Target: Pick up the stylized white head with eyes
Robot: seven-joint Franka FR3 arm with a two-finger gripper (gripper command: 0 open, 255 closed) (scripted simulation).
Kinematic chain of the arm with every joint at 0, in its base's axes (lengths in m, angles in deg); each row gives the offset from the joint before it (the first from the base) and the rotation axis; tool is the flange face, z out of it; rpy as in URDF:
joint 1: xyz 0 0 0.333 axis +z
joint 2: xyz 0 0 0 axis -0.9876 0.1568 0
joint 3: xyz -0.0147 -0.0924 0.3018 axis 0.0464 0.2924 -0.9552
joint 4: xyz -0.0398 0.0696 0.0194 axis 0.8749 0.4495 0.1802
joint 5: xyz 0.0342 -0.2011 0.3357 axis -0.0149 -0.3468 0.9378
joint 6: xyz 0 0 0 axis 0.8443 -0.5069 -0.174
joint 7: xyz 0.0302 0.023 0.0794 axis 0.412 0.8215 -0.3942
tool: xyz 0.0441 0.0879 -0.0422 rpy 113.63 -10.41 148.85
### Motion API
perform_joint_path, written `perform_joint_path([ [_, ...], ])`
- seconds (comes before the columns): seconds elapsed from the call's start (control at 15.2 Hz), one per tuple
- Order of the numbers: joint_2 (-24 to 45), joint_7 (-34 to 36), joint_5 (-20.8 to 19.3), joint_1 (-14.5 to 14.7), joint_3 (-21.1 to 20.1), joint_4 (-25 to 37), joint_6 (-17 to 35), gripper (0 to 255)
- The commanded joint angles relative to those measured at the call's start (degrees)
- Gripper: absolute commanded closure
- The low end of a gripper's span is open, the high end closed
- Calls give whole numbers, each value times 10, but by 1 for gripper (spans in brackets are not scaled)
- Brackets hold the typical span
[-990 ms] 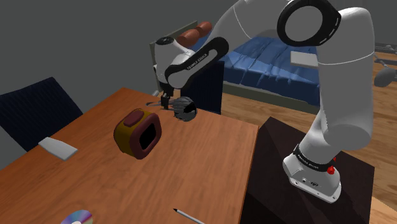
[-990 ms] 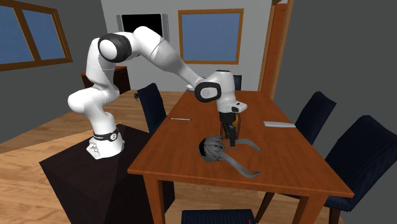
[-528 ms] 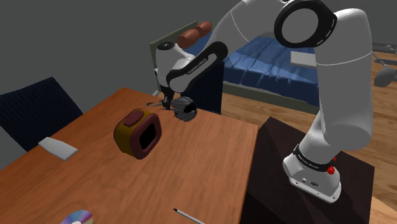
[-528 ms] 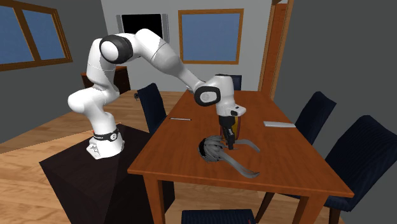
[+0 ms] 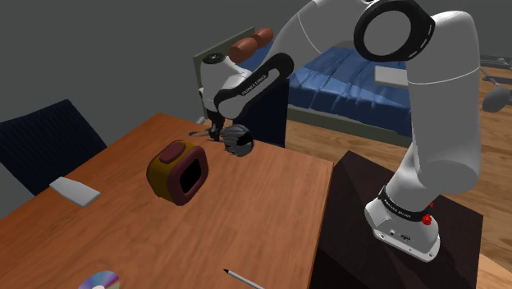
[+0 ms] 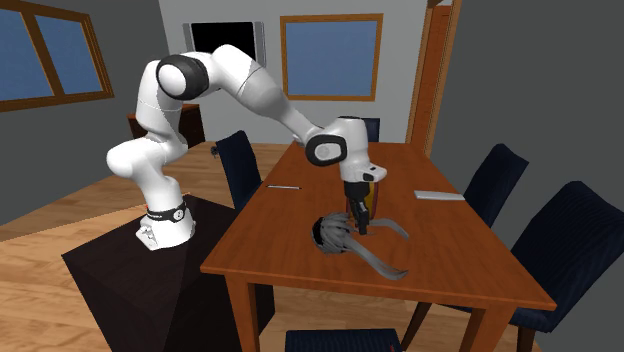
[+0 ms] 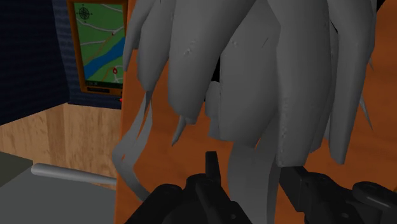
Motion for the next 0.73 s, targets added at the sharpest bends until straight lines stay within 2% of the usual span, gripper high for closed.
perform_joint_path([
  [0.0, -7, -3, 3, -1, -2, 2, -8, 255],
  [0.66, -49, -20, 21, -7, -12, 20, -67, 255],
])
